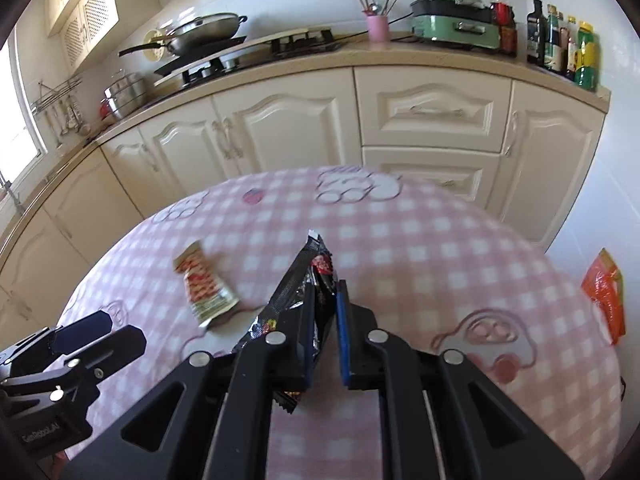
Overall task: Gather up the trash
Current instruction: 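Grasp the black snack bag with the right tool while the left tool grasps the red-white candy wrapper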
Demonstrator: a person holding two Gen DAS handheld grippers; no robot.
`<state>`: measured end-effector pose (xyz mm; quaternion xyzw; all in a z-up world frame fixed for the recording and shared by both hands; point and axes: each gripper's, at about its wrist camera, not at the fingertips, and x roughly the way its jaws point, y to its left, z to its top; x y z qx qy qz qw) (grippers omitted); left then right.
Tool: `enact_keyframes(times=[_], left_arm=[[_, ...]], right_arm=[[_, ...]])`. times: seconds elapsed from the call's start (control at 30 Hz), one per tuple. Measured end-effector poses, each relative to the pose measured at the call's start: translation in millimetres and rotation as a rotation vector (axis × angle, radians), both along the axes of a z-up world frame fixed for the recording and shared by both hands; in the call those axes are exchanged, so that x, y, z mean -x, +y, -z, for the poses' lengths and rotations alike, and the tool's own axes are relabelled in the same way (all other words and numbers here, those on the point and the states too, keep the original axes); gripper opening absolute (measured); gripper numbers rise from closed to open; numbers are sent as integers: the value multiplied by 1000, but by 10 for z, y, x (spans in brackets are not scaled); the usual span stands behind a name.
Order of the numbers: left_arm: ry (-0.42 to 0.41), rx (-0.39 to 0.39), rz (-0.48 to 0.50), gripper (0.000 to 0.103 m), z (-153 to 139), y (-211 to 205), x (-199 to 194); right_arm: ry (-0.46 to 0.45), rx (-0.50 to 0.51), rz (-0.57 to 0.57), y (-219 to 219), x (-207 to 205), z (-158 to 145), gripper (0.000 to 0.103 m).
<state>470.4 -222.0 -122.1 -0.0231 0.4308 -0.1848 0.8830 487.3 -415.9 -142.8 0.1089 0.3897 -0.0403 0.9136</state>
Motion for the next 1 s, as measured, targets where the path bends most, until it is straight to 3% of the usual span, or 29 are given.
enact_keyframes(times=[0.3, 0.33, 0.37, 0.43, 0.47, 0.5, 0.57, 0.8, 1.0], left_arm=[[33, -56, 19, 60, 143, -414, -378], [49, -60, 24, 56, 174, -441, -419], [66, -74, 24, 45, 216, -463, -454], [31, -128, 24, 31, 227, -492, -440], [22, -136, 27, 16, 223, -489, -431], [28, -119, 33, 8, 219, -468, -427], [32, -99, 50, 4, 186, -416, -387], [-6, -69, 23, 3, -65, 7, -93], [-60, -44, -88, 3, -342, 773, 363]], right_arm=[[-20, -41, 4, -162, -49, 23, 10], [-20, -44, 3, -168, -52, 28, 10], [-19, -50, 1, -171, -53, 36, 10], [-15, -68, -7, -179, -42, 44, 10], [-15, -75, -10, -179, -41, 43, 10], [-17, -80, -16, -171, -37, 37, 10], [-21, -88, -24, -147, -28, 22, 10], [-54, -102, -121, 220, 94, -165, 10], [-75, -123, -255, 814, 265, -371, 10]])
